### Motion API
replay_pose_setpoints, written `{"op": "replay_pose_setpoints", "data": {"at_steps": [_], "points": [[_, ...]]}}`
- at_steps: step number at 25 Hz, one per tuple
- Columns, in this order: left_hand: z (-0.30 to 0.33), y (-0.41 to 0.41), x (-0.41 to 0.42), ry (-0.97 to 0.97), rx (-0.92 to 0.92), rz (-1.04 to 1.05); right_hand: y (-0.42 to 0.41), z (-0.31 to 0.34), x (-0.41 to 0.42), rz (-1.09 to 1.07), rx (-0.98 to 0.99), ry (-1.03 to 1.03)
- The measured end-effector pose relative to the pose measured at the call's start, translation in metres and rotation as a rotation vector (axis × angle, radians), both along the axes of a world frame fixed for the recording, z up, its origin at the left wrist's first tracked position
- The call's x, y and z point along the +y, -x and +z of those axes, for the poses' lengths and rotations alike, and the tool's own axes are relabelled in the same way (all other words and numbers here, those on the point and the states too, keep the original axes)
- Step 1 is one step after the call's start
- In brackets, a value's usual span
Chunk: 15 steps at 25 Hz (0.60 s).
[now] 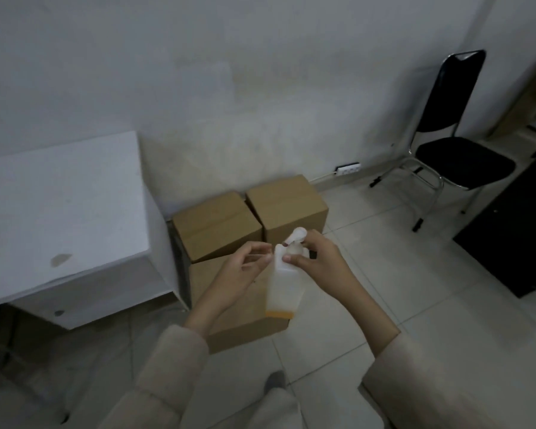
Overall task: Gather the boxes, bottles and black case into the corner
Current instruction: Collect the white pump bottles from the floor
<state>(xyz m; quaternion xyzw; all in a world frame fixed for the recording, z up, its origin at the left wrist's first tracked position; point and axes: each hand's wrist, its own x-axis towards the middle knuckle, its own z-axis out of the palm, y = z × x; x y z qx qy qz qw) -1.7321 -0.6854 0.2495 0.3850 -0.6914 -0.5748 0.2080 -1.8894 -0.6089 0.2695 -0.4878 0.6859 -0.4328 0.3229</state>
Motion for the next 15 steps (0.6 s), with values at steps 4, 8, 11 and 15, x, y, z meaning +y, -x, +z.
{"op": "replay_pose_setpoints", "data": {"at_steps": [4,8,11,15], "points": [[-0.014,0.062,-0.056,0.024,-0.057,0.050,0.072,-0.012,-0.041,-0.107,-0.026,-0.058],[-0.025,0.123,-0.103,0.003,-0.124,0.033,0.131,-0.025,-0.085,-0.181,-0.049,-0.082],[-0.042,0.166,-0.134,-0.024,-0.155,0.078,0.175,-0.046,-0.122,-0.234,-0.015,-0.135],[-0.083,0.208,-0.178,-0.099,-0.175,0.203,0.227,-0.091,-0.182,-0.170,0.037,-0.218]]}}
